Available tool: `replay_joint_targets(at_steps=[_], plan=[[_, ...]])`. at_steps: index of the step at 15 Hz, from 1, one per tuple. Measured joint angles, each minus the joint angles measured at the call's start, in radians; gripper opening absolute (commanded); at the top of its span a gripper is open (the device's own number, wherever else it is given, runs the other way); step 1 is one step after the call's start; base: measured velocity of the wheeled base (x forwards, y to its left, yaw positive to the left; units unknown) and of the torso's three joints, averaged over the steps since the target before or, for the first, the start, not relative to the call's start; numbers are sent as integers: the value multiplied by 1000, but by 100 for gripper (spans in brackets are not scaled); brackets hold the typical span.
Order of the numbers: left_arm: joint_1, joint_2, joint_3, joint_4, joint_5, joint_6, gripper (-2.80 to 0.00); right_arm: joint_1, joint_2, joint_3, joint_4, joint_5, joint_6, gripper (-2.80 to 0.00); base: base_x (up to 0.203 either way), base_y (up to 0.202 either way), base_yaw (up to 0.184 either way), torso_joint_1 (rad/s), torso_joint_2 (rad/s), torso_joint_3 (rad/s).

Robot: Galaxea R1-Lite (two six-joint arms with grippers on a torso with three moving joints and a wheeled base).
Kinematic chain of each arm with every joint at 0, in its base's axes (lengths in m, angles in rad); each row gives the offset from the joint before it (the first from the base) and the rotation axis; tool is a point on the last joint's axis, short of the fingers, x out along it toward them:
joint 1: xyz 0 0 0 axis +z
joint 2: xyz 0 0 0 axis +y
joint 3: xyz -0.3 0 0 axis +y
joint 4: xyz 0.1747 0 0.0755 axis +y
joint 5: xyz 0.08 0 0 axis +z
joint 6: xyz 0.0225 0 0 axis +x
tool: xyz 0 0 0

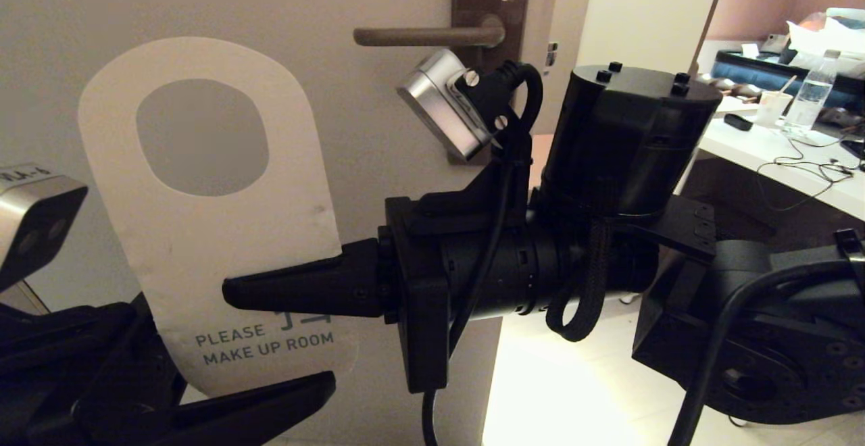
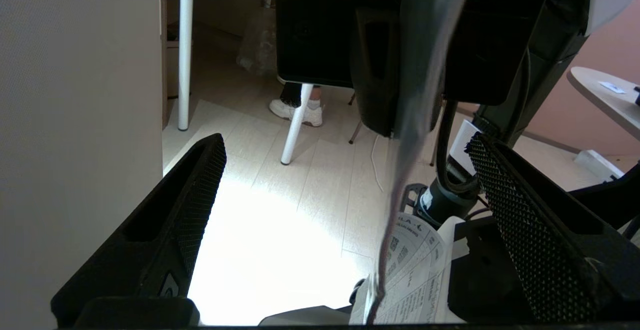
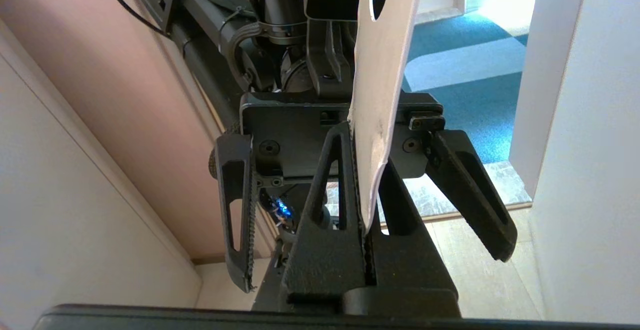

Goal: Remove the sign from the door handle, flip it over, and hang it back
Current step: Hand it to the other hand

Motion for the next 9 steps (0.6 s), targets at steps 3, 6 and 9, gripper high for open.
replay_joint_targets(at_steps=[3, 6, 9], plan=[[-3, -1, 1, 0, 0, 3, -280, 0, 0, 1, 0, 0, -2, -280, 0, 0, 0, 0, 0, 0], [-19, -3, -3, 0, 0, -4, -280, 0, 1, 1, 0, 0, -2, -280, 0, 0, 0, 0, 0, 0], [-21, -5, -3, 0, 0, -5, -280, 0, 2, 1, 0, 1, -2, -280, 0, 0, 0, 0, 0, 0]])
